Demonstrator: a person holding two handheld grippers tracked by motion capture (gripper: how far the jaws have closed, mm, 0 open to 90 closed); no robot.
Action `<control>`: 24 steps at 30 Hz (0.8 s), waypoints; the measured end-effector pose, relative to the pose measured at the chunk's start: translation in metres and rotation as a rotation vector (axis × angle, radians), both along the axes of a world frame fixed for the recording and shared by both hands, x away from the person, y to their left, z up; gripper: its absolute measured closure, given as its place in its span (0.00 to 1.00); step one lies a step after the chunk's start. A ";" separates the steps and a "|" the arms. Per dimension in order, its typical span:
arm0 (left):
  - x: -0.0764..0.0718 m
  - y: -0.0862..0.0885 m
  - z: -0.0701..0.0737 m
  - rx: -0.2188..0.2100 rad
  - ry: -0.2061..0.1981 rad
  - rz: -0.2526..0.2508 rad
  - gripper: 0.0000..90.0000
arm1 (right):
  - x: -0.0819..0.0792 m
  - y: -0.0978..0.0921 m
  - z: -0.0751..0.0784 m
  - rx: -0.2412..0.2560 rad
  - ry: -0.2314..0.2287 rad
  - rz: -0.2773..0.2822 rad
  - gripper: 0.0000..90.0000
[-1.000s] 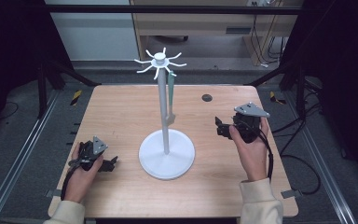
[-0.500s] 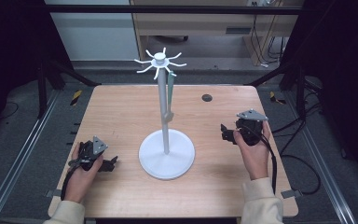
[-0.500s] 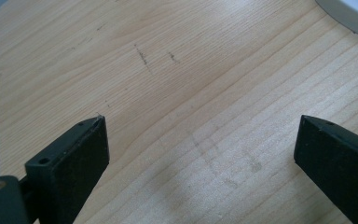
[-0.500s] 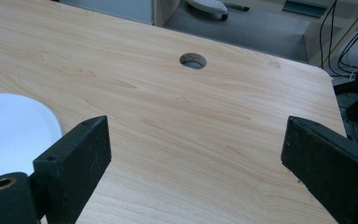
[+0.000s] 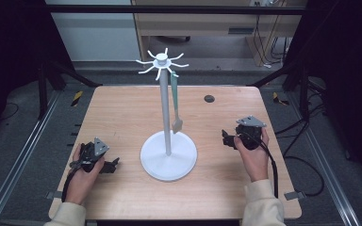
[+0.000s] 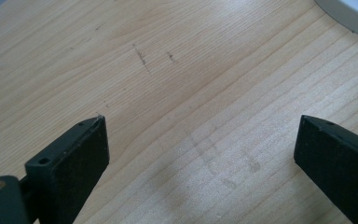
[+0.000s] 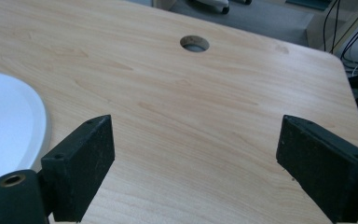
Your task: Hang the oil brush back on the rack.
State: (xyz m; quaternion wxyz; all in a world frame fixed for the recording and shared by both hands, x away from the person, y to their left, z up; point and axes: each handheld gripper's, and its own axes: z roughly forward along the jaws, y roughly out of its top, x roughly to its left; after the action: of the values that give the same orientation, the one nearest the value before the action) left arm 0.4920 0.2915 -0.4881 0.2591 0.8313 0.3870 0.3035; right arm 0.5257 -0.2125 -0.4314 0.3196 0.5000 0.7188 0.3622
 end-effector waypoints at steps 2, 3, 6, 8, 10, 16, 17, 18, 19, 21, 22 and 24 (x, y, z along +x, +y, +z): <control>0.000 0.000 0.000 0.001 0.000 0.000 0.03 | 0.001 -0.001 -0.004 0.002 0.007 0.000 0.13; 0.000 0.000 0.000 0.001 0.000 0.000 0.03 | 0.001 -0.001 -0.004 0.002 0.007 0.000 0.13; 0.000 0.000 0.000 0.002 0.001 -0.001 0.03 | 0.003 -0.001 -0.008 -0.006 0.023 0.002 0.13; 0.000 0.000 0.000 0.002 0.001 -0.001 0.03 | 0.003 0.000 -0.010 -0.004 0.029 0.009 0.12; 0.000 0.000 0.000 0.003 0.002 -0.002 0.03 | 0.004 0.001 -0.013 -0.009 0.035 0.013 0.12; 0.000 0.000 0.000 0.003 0.003 -0.003 0.03 | 0.005 0.000 -0.023 0.026 0.047 0.021 0.14; 0.000 0.000 0.000 0.004 0.003 -0.005 0.03 | 0.006 -0.001 -0.026 0.028 0.055 0.023 0.14; 0.000 -0.001 0.000 0.005 0.002 -0.005 0.03 | 0.006 -0.001 -0.027 0.033 0.061 0.021 0.14; 0.000 -0.001 0.000 0.005 0.003 -0.006 0.03 | 0.006 -0.002 -0.028 0.033 0.067 0.027 0.14; 0.000 -0.001 -0.001 0.005 0.005 -0.007 0.03 | 0.007 -0.002 -0.030 0.037 0.073 0.030 0.14; 0.000 -0.001 -0.001 0.006 0.005 -0.008 0.03 | 0.007 -0.002 -0.031 0.033 0.077 0.034 0.14; 0.000 -0.001 -0.001 0.006 0.004 -0.007 0.03 | 0.008 -0.001 -0.033 0.022 0.085 0.039 0.14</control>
State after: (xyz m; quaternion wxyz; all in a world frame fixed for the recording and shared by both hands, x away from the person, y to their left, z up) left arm 0.4921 0.2903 -0.4887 0.2568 0.8342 0.3835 0.3019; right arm 0.5337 -0.2136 -0.4648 0.2761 0.5042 0.7375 0.3545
